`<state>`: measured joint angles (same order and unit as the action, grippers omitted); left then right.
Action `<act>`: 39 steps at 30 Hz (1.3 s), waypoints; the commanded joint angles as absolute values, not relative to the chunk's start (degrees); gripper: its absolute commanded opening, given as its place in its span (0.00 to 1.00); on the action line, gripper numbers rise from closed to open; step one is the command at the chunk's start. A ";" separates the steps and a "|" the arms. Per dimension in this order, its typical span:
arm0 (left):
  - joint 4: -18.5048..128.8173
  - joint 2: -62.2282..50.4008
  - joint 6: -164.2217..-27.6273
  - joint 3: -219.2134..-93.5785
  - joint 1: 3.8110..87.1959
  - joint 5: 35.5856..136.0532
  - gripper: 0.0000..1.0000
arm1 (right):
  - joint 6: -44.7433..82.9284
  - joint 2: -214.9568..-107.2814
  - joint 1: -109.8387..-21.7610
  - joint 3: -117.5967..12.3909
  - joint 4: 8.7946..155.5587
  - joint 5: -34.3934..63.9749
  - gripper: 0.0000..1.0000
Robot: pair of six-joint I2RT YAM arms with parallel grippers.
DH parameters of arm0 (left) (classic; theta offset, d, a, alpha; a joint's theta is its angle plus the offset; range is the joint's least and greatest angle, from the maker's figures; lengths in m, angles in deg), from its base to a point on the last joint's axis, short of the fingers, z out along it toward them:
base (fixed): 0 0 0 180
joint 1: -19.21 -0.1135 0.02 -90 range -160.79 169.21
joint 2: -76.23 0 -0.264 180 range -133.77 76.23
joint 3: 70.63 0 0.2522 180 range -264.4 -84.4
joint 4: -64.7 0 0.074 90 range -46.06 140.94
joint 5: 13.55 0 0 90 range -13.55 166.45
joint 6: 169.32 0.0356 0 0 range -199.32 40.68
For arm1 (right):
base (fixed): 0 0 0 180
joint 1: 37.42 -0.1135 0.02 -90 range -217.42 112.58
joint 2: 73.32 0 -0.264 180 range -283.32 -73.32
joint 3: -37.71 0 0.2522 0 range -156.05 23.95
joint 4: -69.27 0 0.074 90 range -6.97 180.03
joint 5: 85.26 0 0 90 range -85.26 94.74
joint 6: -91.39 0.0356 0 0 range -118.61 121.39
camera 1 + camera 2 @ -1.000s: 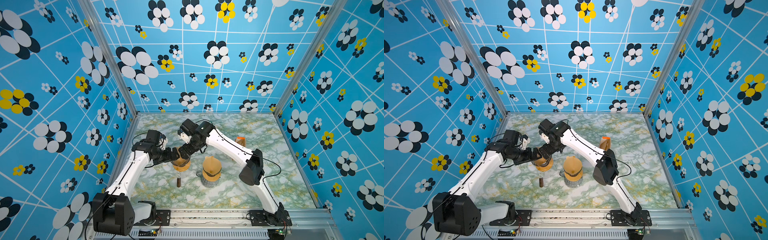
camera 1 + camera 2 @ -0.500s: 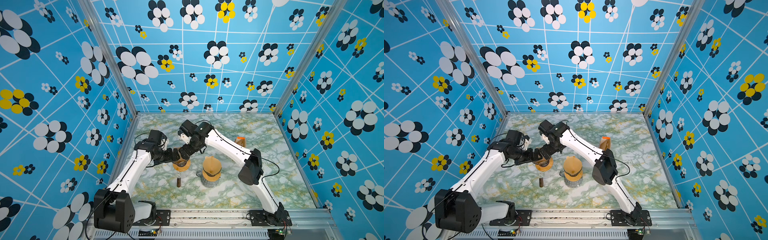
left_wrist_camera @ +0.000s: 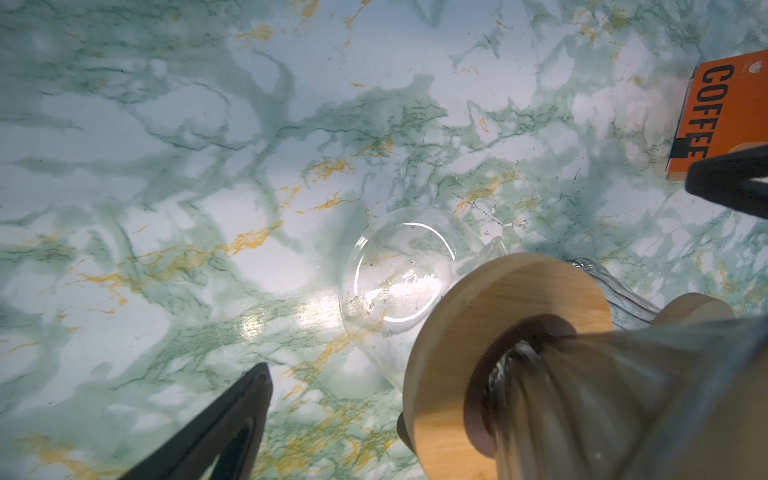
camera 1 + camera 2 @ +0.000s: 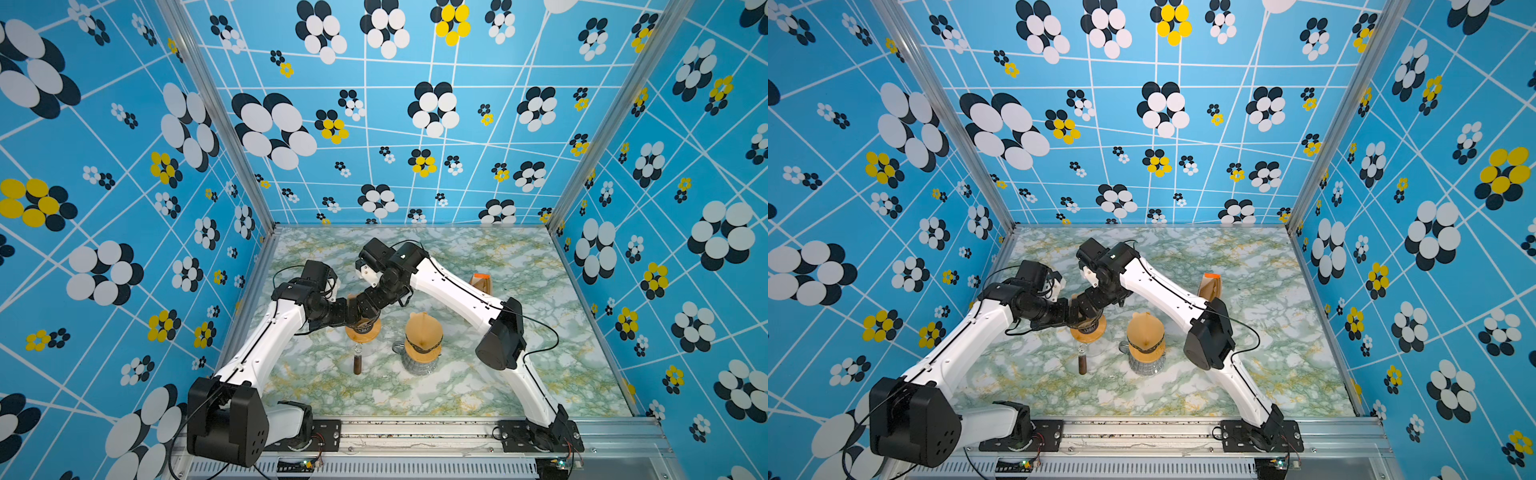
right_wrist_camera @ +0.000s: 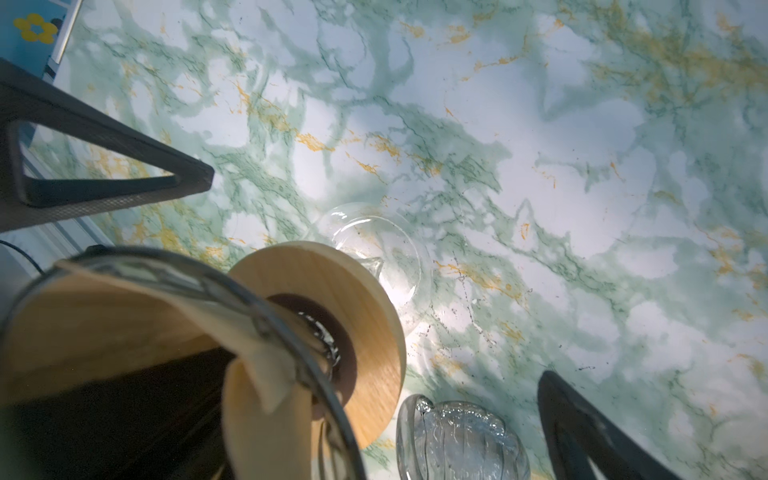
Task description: Place the coffee filter in the dripper
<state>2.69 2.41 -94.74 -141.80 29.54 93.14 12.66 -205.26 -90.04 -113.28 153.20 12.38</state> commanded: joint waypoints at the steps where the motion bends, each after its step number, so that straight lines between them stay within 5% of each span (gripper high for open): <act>1: 1.39 3.12 -95.04 -141.48 30.45 92.28 0.99 | 15.77 -207.68 -89.88 -116.92 155.48 14.06 0.99; 39: 1.73 6.26 -99.79 -141.07 33.49 91.05 0.99 | 24.79 -203.94 -91.64 -112.42 150.74 9.89 0.98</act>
<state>1.44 4.77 -99.39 -141.45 32.21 90.67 22.54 -206.46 -90.54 -111.73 154.03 9.54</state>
